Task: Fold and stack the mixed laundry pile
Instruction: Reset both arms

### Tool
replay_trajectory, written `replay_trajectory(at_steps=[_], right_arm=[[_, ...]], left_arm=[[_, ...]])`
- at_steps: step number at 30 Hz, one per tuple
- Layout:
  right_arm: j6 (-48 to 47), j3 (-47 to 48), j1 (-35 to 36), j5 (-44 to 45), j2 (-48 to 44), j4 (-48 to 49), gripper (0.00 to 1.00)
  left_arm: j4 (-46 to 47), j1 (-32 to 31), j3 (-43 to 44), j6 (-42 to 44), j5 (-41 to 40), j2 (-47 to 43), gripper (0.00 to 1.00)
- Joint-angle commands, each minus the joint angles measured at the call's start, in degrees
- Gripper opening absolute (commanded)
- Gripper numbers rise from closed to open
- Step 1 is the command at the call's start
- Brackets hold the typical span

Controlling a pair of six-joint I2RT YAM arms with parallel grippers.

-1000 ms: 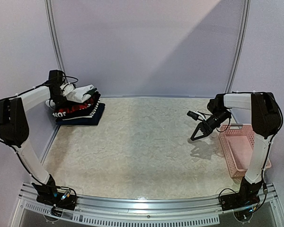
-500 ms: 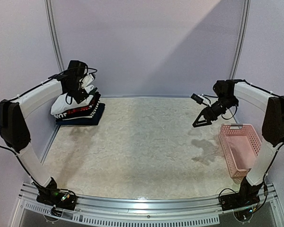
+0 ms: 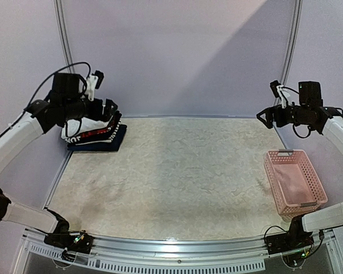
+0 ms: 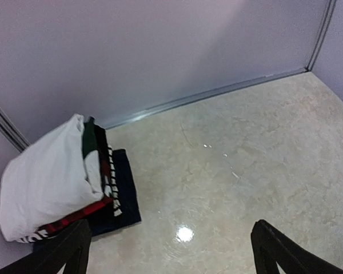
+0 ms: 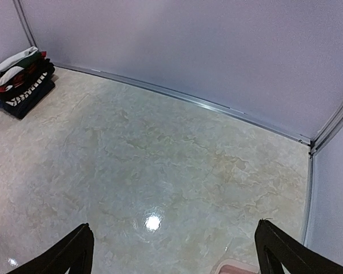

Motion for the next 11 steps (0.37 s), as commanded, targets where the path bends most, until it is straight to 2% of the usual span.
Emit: replay_trajectory(at_steps=[1, 3, 7, 11], right_arm=[[9.77, -8.53, 0.30, 5.01, 0.32, 13.14, 0.99], [9.65, -12.47, 0.30, 3.80, 0.23, 16.50, 0.99], [8.29, -17.39, 0.30, 3.78, -0.76, 22.14, 0.99], [6.87, -17.62, 0.30, 4.33, -0.41, 22.54, 0.99]], left_arm=[[12.83, -0.82, -11.59, -6.63, 7.66, 3.68, 0.99], [13.33, -0.82, -11.71, -5.39, 6.45, 6.58, 1.00], [6.95, -0.82, -6.57, -3.91, 8.73, 12.21, 0.99], [11.08, -0.81, -10.03, -4.92, 8.03, 10.98, 1.00]])
